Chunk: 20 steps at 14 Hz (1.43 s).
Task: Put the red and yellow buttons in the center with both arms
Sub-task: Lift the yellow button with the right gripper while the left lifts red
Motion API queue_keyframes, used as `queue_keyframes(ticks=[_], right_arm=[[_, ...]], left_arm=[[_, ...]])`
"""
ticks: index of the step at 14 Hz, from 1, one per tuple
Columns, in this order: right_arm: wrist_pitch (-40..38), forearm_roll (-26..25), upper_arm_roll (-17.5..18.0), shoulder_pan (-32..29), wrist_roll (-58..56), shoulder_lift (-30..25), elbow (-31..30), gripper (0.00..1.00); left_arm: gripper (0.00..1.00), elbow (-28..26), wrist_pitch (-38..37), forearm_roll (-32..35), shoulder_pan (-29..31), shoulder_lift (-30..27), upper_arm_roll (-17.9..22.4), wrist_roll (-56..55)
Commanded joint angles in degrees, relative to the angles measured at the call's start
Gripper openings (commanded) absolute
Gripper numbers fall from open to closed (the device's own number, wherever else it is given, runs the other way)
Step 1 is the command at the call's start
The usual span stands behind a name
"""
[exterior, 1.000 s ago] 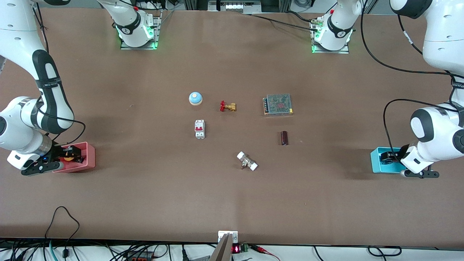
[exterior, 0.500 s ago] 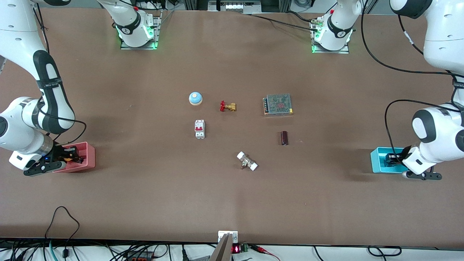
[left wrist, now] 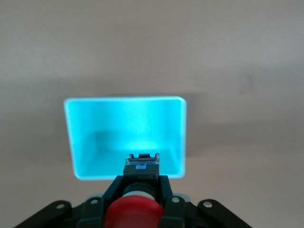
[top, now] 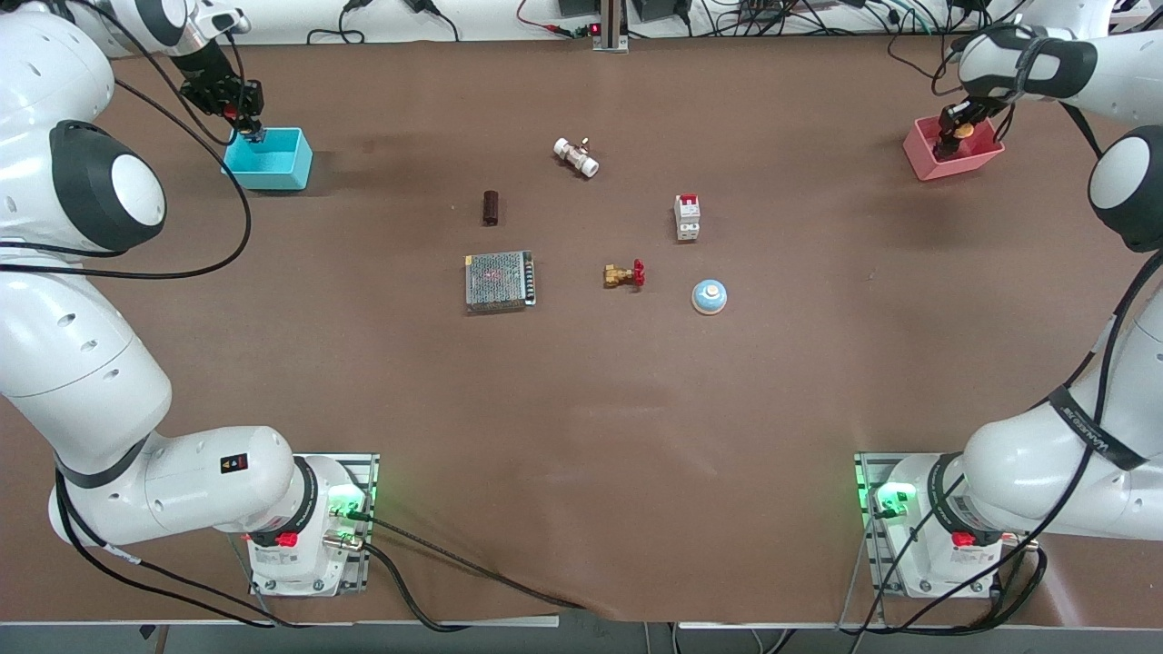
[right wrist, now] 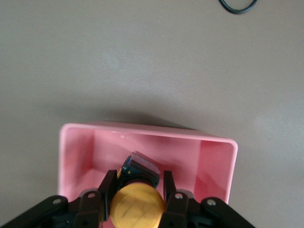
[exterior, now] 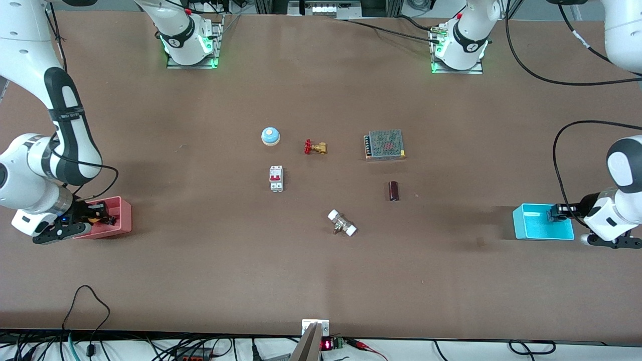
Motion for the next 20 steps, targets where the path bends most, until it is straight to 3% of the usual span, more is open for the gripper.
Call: queue_keyframes(ticks=[1,4,6,9,11,14,18,19,20], right_arm=[[-8.20,0.16,1.45,-0.31,-0.64,-6.69,-0.47,0.45],[-16.99,0.43,4.77,-0.04,3.20,-13.46,-0.55,0.45],[-21.84,0.43,7.15,1.88,13.11,-16.45,-0.90,0.45],[-22.48,-0.27,7.78,8.47,23.51,-17.17,-2.04,0.45],[-18.28,-0.80,7.78,13.82,31.14,-16.47,-4.23,0.45],[-9.49,-6.23,7.78,21.04,44.15,-13.40,-8.11,0.45],[2.45,-7.75,7.78,26.15,52.61,-9.35,-12.40,0.45],[5.88,-7.75,7.78,26.67,52.89,-8.82,-14.25,0.45],[8.79,-7.75,7.78,26.77,52.89,-8.47,-15.83,0.45]], left_arm=[[0.26,-0.28,-4.35,0.71,-4.69,-1.13,-0.11,-8.60],[0.26,-3.17,-4.27,-0.07,-8.91,-1.22,-1.07,-15.56],[0.26,-5.36,-2.78,-0.08,-11.90,-1.22,-1.16,-19.60],[0.25,-11.06,2.73,0.01,-15.95,-2.27,-1.16,-24.71],[0.25,-17.99,10.45,0.01,-17.01,-3.41,-1.16,-24.72],[0.25,-28.91,23.39,0.01,-17.80,-6.05,-1.16,-25.07],[0.27,-30.77,27.19,0.01,-17.71,-5.61,-1.16,-25.07],[0.37,-30.86,27.37,0.01,-17.54,-5.53,-1.16,-25.07],[0.65,-30.86,27.37,0.01,-17.54,-5.52,-1.16,-25.07]])
